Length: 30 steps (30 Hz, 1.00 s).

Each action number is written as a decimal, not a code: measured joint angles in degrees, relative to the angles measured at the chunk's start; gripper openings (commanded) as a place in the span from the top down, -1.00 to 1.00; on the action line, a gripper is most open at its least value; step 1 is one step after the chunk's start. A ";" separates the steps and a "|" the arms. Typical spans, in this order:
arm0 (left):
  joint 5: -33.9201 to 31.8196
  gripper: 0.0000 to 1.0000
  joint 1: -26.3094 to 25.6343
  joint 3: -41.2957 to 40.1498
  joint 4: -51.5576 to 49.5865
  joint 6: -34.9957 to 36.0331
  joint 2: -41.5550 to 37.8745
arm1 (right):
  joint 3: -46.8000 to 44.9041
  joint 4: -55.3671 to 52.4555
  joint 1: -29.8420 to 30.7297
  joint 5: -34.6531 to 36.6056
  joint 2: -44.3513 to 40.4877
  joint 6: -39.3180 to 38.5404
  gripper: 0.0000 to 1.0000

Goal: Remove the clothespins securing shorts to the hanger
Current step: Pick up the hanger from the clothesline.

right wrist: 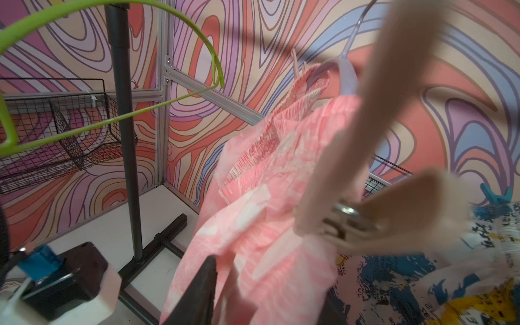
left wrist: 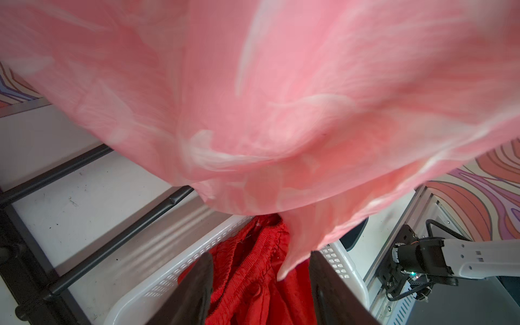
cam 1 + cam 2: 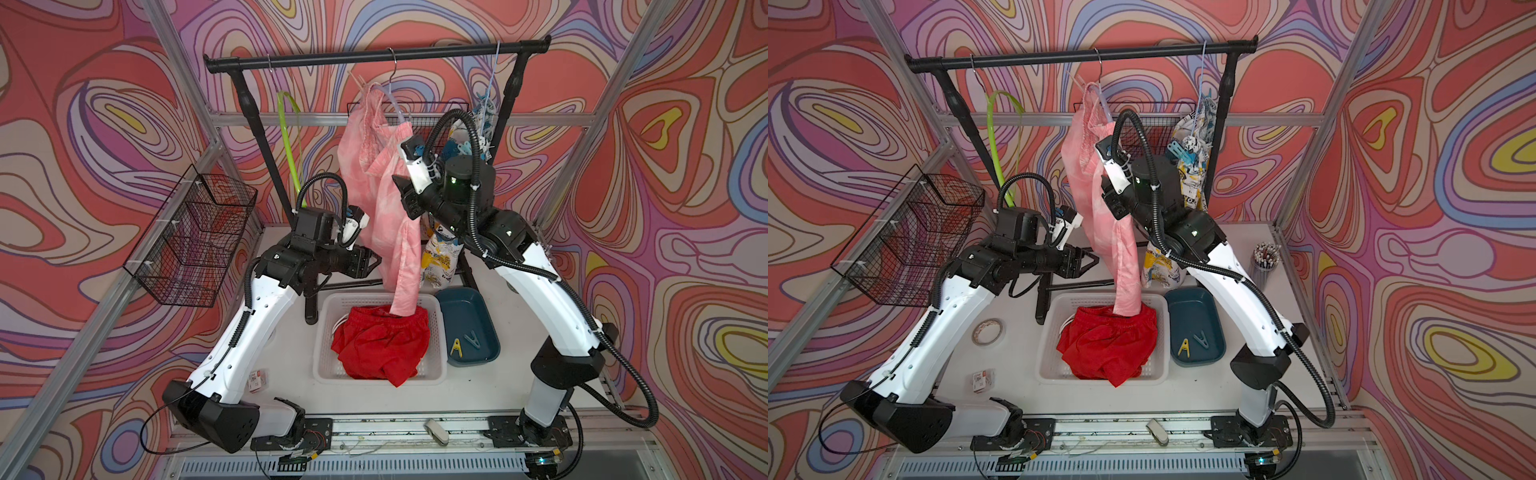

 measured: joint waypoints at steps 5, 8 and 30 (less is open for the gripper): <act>-0.02 -0.15 -0.02 -0.09 -0.17 0.00 -0.02 | -1.25 2.93 -0.35 4.20 1.05 1.66 0.69; -0.02 -0.15 -0.04 -0.09 -0.39 0.00 -0.02 | -4.42 8.17 -0.55 5.66 0.22 3.56 0.77; -0.66 -0.16 -0.04 -1.88 -1.68 0.02 -1.31 | -0.33 8.90 -0.52 -1.33 1.33 6.49 1.00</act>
